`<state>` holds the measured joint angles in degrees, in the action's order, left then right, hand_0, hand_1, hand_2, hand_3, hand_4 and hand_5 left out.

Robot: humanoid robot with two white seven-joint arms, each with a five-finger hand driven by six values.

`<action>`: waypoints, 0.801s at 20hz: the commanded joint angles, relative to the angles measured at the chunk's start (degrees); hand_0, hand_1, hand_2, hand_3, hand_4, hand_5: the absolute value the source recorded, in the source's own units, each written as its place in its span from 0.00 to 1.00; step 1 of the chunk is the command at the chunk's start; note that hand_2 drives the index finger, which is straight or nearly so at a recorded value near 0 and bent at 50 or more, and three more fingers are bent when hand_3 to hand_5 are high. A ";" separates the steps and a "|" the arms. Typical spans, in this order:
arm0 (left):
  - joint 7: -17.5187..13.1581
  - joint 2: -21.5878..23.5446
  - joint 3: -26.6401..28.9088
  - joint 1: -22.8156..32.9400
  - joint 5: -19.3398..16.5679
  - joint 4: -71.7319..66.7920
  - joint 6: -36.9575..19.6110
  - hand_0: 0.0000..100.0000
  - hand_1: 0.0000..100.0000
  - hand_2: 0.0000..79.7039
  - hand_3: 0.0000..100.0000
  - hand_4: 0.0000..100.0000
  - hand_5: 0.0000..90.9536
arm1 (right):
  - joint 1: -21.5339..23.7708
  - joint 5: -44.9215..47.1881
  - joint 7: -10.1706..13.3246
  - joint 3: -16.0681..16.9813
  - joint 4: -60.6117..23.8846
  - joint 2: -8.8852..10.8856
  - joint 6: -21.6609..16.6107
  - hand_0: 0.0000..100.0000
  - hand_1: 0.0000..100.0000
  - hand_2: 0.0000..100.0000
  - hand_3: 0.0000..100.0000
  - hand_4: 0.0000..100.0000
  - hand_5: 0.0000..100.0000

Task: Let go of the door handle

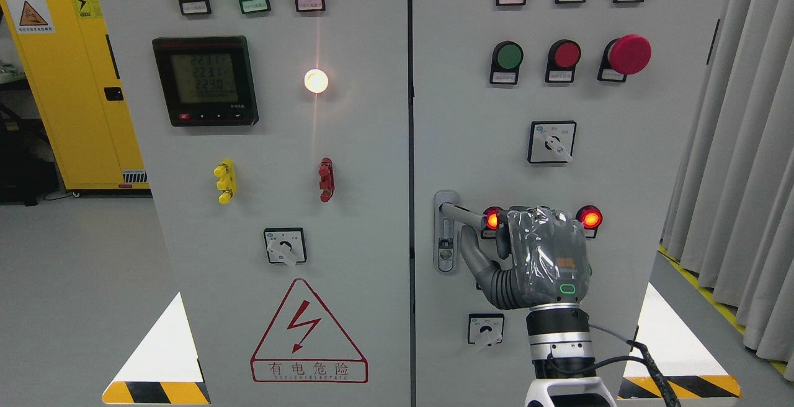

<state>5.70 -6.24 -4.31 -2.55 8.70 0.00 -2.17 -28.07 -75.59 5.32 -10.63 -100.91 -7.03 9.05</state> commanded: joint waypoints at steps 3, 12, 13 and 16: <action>0.01 0.00 0.00 0.00 0.00 0.70 -0.02 0.12 0.56 0.00 0.00 0.00 0.00 | 0.56 0.00 0.47 0.00 -0.25 0.00 0.01 0.48 0.41 0.99 1.00 1.00 1.00; 0.01 0.00 0.00 0.00 0.00 0.70 -0.02 0.12 0.56 0.00 0.00 0.00 0.00 | 7.14 1.05 3.28 0.00 -4.11 1.84 -1.40 0.48 0.42 0.98 1.00 1.00 1.00; 0.01 0.00 0.00 0.00 0.00 0.70 -0.02 0.12 0.56 0.00 0.00 0.00 0.00 | 8.02 1.14 3.99 0.09 -4.64 2.63 -1.92 0.48 0.42 0.97 1.00 1.00 1.00; 0.01 0.00 0.00 0.00 0.00 0.70 -0.02 0.12 0.56 0.00 0.00 0.00 0.00 | 10.92 4.20 6.71 1.92 -6.48 4.04 -5.16 0.43 0.46 0.81 1.00 0.99 0.99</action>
<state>5.70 -6.24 -4.31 -2.55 8.70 0.00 -2.17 -21.67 -74.15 9.93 -10.46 -103.36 -5.80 6.16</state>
